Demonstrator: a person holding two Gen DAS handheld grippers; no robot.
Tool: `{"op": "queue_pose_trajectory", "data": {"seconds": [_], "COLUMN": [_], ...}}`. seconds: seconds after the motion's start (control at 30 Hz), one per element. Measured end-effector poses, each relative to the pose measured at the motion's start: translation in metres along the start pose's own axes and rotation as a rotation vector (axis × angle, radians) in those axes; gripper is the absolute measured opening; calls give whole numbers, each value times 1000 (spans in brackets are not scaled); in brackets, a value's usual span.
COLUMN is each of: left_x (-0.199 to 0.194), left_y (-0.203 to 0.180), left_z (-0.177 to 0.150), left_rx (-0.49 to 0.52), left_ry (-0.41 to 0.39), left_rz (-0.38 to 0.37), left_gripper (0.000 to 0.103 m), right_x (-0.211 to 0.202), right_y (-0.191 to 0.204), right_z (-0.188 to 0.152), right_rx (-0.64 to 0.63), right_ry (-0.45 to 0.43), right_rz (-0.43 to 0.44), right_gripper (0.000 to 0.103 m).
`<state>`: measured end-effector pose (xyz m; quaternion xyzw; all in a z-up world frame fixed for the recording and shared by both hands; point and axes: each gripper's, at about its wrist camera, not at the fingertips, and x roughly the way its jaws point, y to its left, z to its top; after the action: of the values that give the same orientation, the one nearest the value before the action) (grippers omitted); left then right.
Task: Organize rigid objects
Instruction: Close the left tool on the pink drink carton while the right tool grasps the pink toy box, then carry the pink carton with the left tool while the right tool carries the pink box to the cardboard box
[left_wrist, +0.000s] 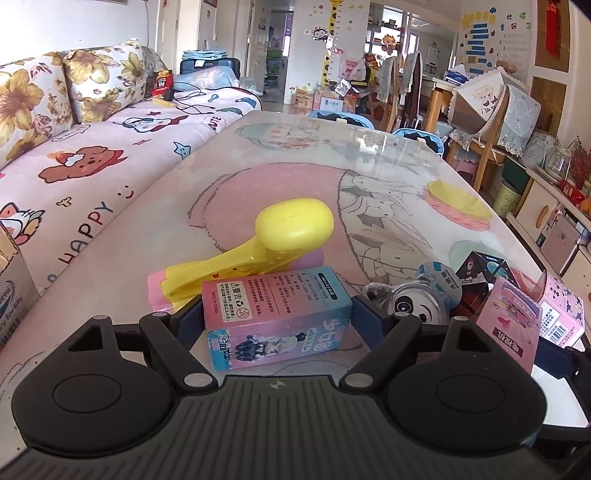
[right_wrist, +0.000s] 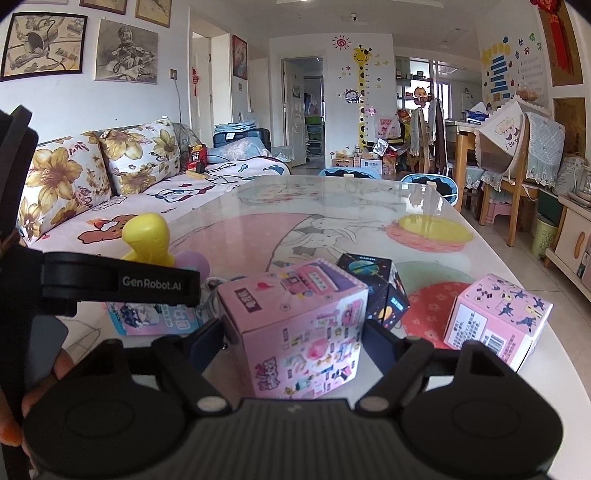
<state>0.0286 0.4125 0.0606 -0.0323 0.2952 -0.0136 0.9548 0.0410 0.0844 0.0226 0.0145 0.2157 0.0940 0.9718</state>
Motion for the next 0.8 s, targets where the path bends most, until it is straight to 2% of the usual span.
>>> {"op": "queue_pose_trajectory", "data": {"seconds": [0.3, 0.8], "left_x": [-22, -63], "left_y": [1, 16], "left_z": [-10, -15], "left_rx": [-3, -27], "left_ry": [-4, -30], "left_rz": [10, 15], "left_gripper": [102, 102], "right_x": [-9, -44], "right_y": [12, 24], "right_z": [-5, -9], "right_rx": [-33, -43], "right_ry": [2, -1], "right_rz": [27, 19], "right_gripper": [81, 81]}}
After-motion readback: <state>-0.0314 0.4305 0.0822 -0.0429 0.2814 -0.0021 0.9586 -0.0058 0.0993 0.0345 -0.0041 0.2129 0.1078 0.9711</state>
